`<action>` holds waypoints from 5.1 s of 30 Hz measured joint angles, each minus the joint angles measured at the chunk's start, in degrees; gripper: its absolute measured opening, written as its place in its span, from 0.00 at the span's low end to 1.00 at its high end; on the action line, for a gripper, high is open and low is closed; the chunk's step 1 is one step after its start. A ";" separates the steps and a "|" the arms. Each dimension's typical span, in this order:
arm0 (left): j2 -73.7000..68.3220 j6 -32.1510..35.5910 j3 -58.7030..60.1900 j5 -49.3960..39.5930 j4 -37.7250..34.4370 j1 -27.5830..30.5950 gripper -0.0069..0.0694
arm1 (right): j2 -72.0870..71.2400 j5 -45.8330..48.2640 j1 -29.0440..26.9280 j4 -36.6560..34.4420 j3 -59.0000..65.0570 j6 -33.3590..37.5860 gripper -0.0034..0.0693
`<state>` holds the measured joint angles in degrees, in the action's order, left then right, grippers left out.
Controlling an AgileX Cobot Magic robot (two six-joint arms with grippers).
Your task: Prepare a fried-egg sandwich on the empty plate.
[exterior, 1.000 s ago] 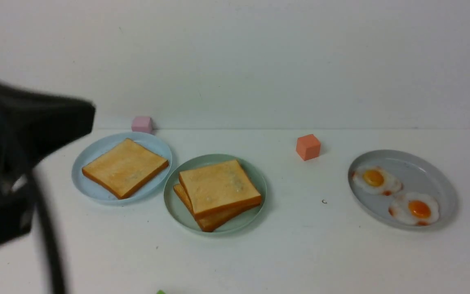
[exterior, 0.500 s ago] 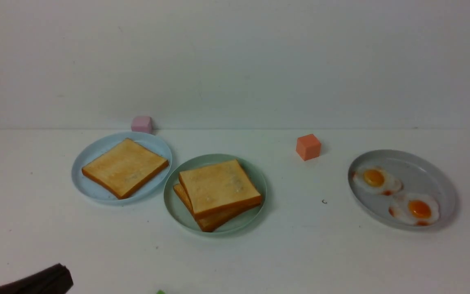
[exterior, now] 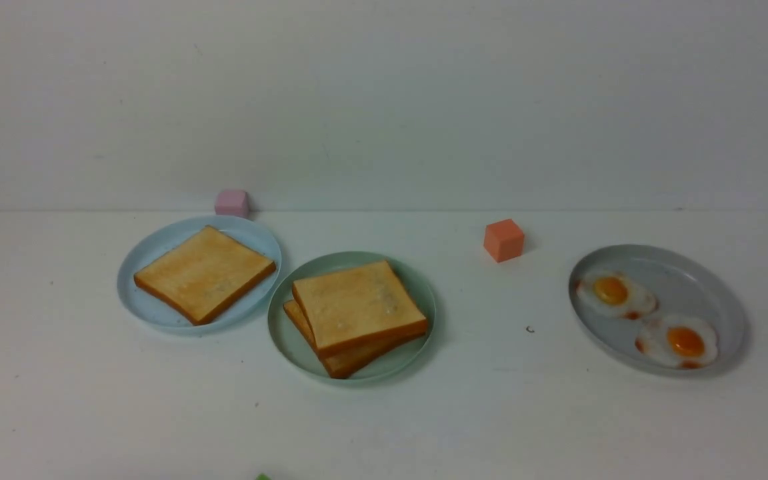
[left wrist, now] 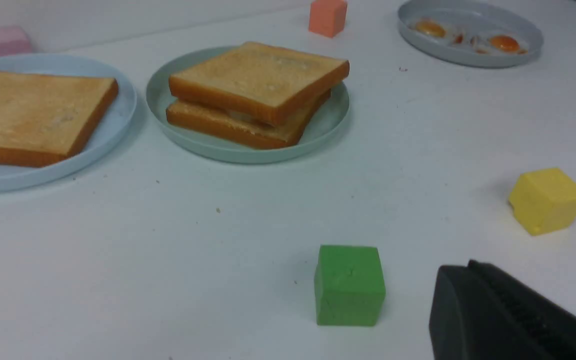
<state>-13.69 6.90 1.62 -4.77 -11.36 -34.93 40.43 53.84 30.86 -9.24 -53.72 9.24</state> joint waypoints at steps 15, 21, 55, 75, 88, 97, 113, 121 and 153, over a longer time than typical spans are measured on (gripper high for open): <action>0.00 -0.04 0.04 -2.13 0.00 0.00 0.07 | -28.52 -18.57 -26.57 -0.39 34.45 -3.42 0.04; 0.00 -0.04 0.04 -2.18 0.00 0.00 0.07 | -40.59 -22.86 -31.24 6.25 47.79 -16.93 0.04; 0.00 -0.04 0.04 -2.55 0.00 0.00 0.09 | -41.07 -31.38 -30.31 6.43 54.59 -10.63 0.05; 0.00 0.01 0.04 -2.55 0.28 0.00 0.10 | -41.07 -31.38 -30.31 6.00 54.61 -10.59 0.07; 13.87 -6.90 0.17 -3.00 2.74 26.51 0.07 | -41.07 -31.40 -30.31 6.00 54.65 -10.59 0.09; 14.34 -19.53 0.17 -17.37 10.22 35.49 0.07 | -41.07 -31.44 -30.31 5.95 54.65 -10.59 0.09; 14.34 -20.87 0.17 -17.42 10.22 35.49 0.07 | -41.07 -31.44 -30.31 5.95 54.65 -10.59 0.11; 14.34 -20.91 0.17 -17.42 10.22 35.49 0.07 | -41.07 -31.44 -30.31 5.95 54.65 -10.59 0.11; 14.34 -21.06 0.17 -17.43 10.19 35.49 0.09 | -41.07 -31.44 -30.31 5.95 54.65 -10.59 0.11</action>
<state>0.65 -14.16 1.80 -22.20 -1.17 0.57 -0.64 22.39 0.55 -3.29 0.93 -1.34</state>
